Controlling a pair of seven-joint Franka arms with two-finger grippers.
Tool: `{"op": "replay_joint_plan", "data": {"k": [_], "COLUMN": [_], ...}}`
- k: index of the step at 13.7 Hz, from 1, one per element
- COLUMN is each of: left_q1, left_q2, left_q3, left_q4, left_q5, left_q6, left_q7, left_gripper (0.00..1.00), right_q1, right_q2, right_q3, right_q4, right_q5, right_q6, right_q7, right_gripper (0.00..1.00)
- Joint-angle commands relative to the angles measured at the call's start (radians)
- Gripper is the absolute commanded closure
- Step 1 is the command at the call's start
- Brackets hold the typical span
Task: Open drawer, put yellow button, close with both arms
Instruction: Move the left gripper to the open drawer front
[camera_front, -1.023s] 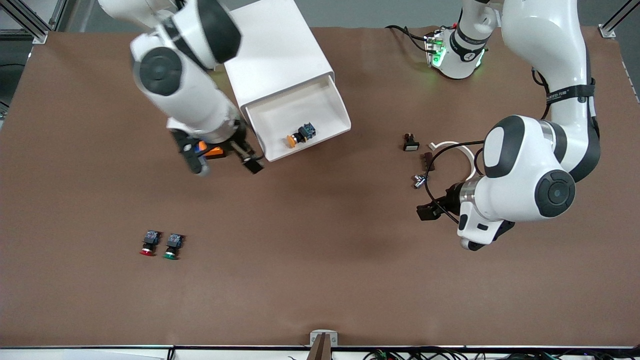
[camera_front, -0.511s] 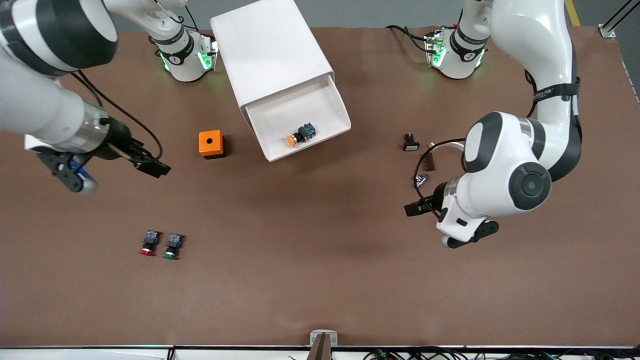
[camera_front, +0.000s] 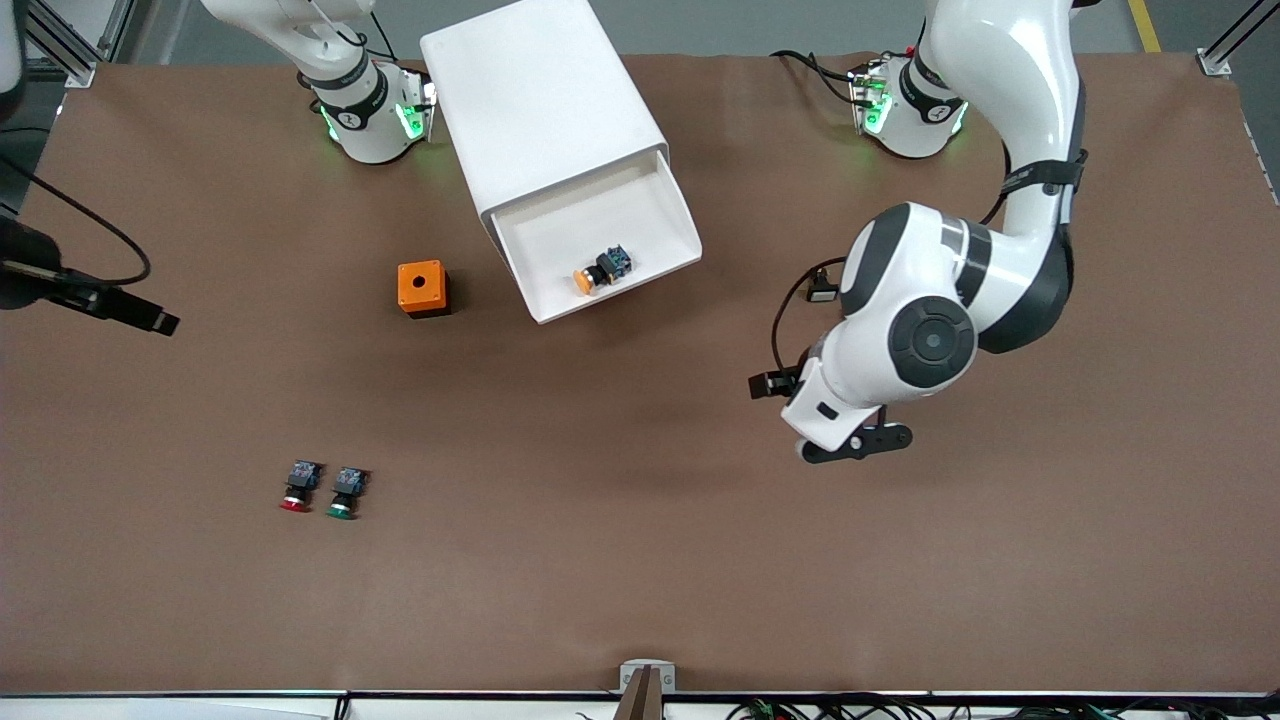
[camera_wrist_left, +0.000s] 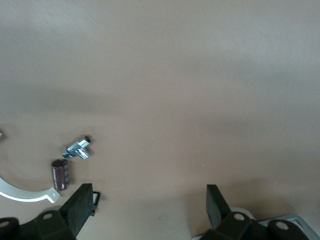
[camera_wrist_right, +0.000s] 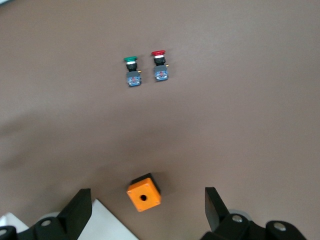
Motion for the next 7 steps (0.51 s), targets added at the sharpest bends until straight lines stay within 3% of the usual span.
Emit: {"op": "replay_joint_plan", "data": {"k": [1,3,7], "left_q1": [-0.016,-0.045,-0.153], "left_q2": [-0.057,-0.068,-0.034], "left_q3": [-0.026,-0.035,-0.054], "left_q4": [-0.085,-0.104,-0.106], "left_q5": [0.012,0.009,0.006], "left_q6": [0.01,0.019,0.123], "left_q7": [0.001,-0.005,-0.245], "left_gripper": [0.01,0.01,0.0], "right_q1": [-0.021,-0.015,-0.027], "right_q2": [-0.029,-0.036,-0.043], "right_q3": [0.016,0.017,0.023], "right_q4": [-0.027,-0.024,-0.036], "right_q5": [-0.005,-0.028,-0.048], "right_q6": [-0.02,-0.007,0.021], "right_q7": [-0.132,-0.162,-0.197], "right_gripper": [0.0,0.0,0.0]}}
